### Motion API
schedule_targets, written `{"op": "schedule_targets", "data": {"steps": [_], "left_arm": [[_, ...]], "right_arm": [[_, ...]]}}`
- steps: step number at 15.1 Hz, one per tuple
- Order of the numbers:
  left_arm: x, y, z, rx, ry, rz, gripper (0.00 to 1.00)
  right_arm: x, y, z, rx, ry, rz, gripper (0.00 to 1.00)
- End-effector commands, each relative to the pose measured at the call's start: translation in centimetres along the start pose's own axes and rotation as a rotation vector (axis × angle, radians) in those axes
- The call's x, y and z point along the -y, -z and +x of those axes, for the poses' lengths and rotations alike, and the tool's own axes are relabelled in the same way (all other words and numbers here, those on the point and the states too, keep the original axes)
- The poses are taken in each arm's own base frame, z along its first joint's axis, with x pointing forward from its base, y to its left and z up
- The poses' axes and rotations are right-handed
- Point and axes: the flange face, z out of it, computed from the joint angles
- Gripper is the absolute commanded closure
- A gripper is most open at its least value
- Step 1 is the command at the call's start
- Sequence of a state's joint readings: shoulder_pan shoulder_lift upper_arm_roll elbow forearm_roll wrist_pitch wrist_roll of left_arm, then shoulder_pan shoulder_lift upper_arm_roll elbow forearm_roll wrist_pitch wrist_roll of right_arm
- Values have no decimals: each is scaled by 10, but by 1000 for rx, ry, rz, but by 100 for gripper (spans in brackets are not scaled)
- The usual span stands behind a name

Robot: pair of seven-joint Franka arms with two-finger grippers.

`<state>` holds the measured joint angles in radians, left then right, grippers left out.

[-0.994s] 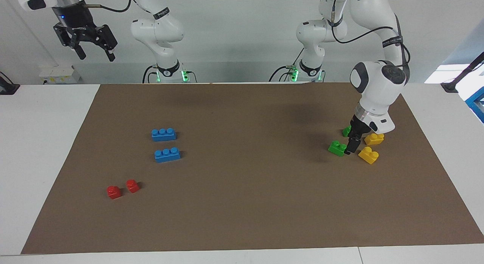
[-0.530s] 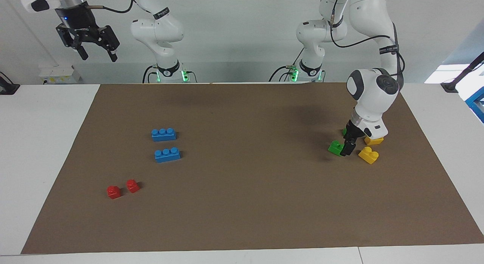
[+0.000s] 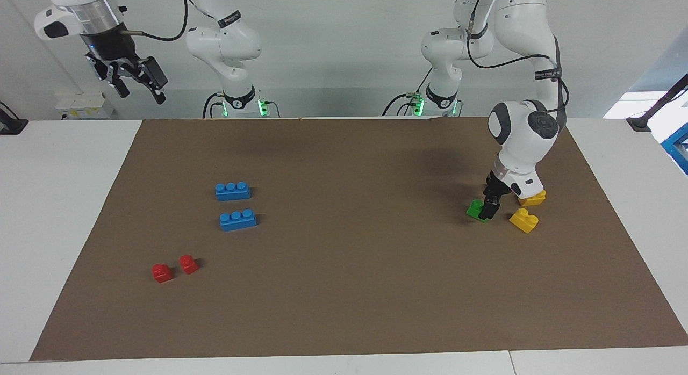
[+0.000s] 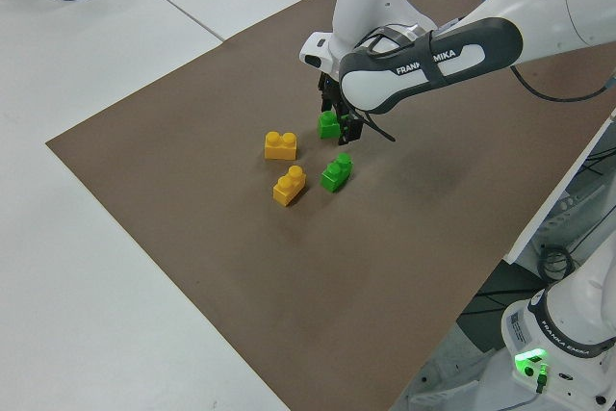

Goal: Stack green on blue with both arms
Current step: 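Reach the left gripper to the farther green brick and grasp it, then lift the green brick with the left gripper while the right gripper reaches the blue brick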

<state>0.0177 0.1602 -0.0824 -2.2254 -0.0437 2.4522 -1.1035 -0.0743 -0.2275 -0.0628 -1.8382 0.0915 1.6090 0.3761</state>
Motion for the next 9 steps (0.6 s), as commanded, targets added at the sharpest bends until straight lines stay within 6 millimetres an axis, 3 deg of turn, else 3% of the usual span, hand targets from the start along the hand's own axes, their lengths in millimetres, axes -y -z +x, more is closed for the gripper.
{"op": "schedule_targets", "data": {"steps": [1, 9], "left_arm": [[1, -15, -3, 0, 25, -16, 0], [-7, -6, 6, -12, 11, -28, 1]], "right_arm": [[-3, -41, 24, 90, -224, 42, 1], [14, -161, 94, 287, -811, 163, 1]]}}
